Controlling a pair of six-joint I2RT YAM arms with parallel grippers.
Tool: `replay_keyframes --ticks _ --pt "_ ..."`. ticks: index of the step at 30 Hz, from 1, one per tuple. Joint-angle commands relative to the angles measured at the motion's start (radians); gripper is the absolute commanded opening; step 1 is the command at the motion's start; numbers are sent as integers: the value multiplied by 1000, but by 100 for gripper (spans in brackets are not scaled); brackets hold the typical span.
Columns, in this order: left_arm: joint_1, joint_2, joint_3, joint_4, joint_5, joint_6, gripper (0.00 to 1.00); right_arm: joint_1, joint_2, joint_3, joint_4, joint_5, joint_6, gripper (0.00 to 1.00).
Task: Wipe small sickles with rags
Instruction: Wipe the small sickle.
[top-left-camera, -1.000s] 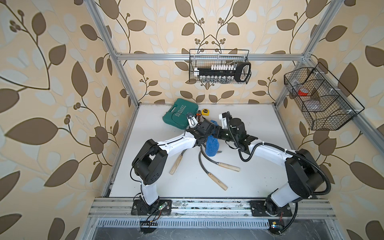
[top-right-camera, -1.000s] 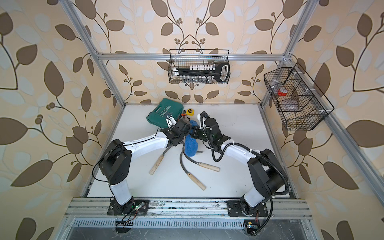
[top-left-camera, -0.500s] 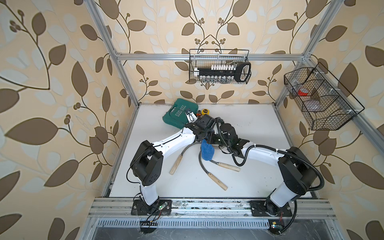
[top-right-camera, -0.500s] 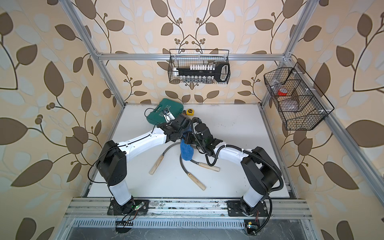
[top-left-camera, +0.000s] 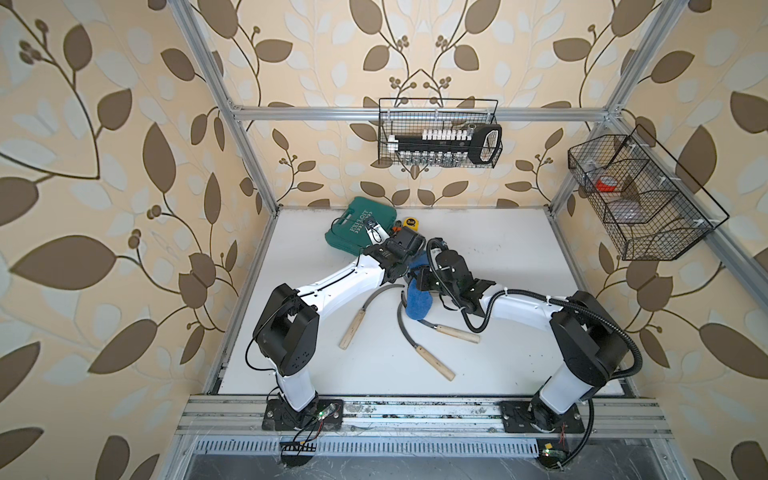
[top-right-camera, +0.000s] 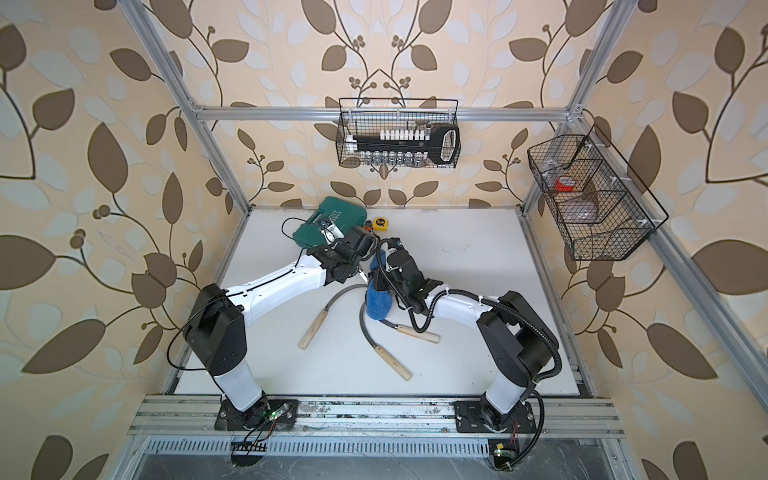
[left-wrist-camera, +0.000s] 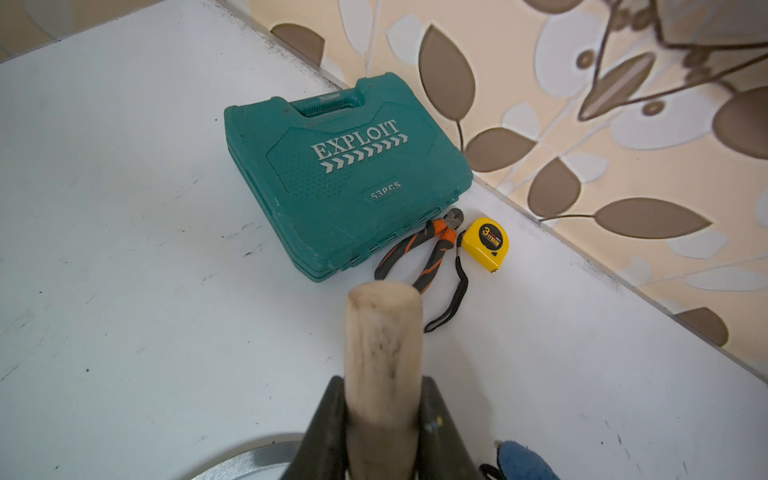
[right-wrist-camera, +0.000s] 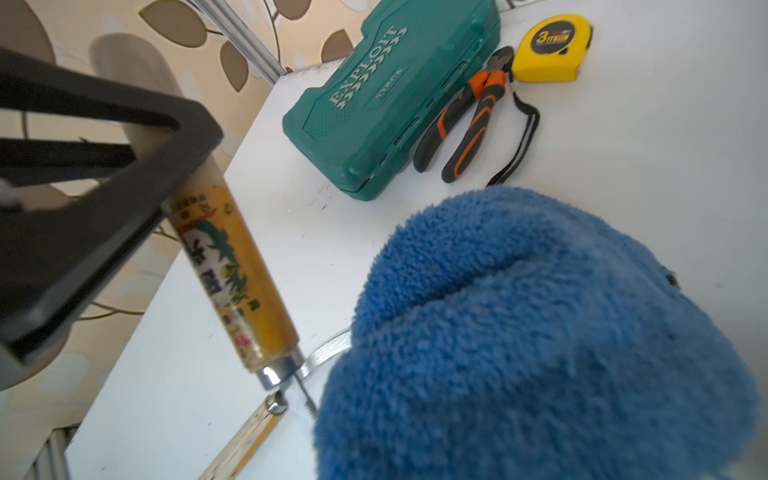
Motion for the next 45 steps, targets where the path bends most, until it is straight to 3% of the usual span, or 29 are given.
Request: replay_keyframes --ticks 1,4,10,18,25,32,45 --pt "21 -63 9 -38 7 -19 0 -1 -21 -53 -32 163 -61 0" --pt "24 -61 19 -56 12 -24 0 -3 -46 -80 -16 203 -76 0" --pt "27 -52 24 -56 27 -24 0 22 -69 -83 30 154 -89 0" --pt "39 -25 59 -74 59 -17 0 183 -47 9 39 160 -163 0" --pt "94 -11 78 -110 152 -13 0 203 -30 1 96 54 -229 0" --pt "100 -27 67 -95 159 11 0 203 -37 -18 110 -17 -321 0" --pt "100 -48 71 -108 155 18 0 209 77 26 -20 164 -421 0"
